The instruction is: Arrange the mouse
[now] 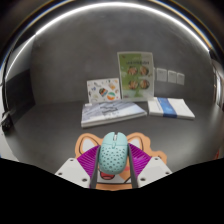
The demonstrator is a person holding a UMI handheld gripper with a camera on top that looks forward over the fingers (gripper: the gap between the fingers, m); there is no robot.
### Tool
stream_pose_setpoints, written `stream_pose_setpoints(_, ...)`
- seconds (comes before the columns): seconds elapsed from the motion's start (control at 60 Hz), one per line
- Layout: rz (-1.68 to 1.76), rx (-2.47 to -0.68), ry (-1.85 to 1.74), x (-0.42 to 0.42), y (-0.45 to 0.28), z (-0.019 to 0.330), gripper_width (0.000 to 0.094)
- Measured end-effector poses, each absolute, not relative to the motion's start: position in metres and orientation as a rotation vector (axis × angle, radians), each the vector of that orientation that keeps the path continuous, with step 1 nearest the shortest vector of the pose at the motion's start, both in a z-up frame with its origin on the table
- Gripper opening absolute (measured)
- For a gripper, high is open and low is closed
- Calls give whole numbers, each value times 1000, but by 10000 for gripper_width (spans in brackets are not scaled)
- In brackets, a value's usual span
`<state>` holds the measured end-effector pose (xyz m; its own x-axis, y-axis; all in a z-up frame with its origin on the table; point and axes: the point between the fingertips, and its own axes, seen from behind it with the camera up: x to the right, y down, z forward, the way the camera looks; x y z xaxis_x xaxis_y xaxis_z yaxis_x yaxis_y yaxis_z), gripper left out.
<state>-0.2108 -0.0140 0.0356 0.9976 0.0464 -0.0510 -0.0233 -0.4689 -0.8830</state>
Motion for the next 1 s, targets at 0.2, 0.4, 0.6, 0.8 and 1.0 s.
stream_pose_setpoints(0.2, 48, -2096, 20, -222, -15, -3, 471)
stream_pose_setpoints(0.4, 18, -2151, 77, -214, -22, -6, 514)
stream_pose_setpoints(0.6, 58, -2183, 37, -212, -63, 6, 900)
stream_pose_setpoints(0.8, 154, -2127, 110, -189, -87, 35, 844)
stream_pose_setpoints(1.0, 156, -2112, 59, -133, -134, 54, 845)
